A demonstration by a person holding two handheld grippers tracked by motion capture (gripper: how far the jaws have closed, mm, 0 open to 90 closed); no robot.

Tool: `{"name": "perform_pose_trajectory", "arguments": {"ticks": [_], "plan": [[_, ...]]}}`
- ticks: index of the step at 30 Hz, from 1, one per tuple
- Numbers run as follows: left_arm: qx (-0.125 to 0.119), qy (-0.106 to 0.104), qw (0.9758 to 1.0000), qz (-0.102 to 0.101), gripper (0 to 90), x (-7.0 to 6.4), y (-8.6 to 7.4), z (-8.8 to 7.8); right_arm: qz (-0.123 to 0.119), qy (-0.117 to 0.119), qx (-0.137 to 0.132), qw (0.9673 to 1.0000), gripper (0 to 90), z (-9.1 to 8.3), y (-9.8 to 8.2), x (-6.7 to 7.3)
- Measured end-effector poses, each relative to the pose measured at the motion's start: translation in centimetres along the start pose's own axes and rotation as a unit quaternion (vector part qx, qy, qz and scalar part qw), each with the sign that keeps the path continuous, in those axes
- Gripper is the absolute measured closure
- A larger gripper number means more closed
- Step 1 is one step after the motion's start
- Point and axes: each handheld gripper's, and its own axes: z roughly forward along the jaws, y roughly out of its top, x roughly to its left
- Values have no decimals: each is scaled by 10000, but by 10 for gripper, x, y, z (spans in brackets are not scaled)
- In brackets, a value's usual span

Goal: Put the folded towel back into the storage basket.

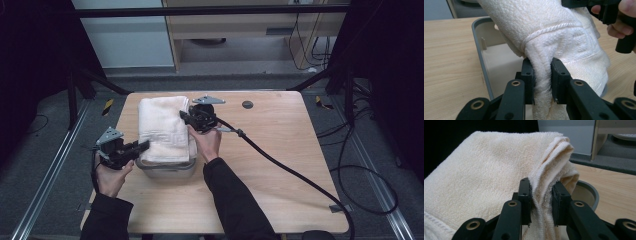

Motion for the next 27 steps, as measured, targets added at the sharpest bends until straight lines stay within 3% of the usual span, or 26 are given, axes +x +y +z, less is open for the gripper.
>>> {"name": "perform_pose_trajectory", "arguments": {"ticks": [11, 17, 27], "plan": [[313, 211, 9993, -52, 743, 12, -8, 16, 50, -97, 164, 9998, 726, 19, -16, -4], [446, 455, 9979, 63, 743, 12, -12, 27, -24, -190, 262, 9995, 723, 26, -23, -6], [626, 561, 9964, 64, 739, 13, -18, 41, -64, -361, 350, 9987, 717, 30, -35, -9]]}}
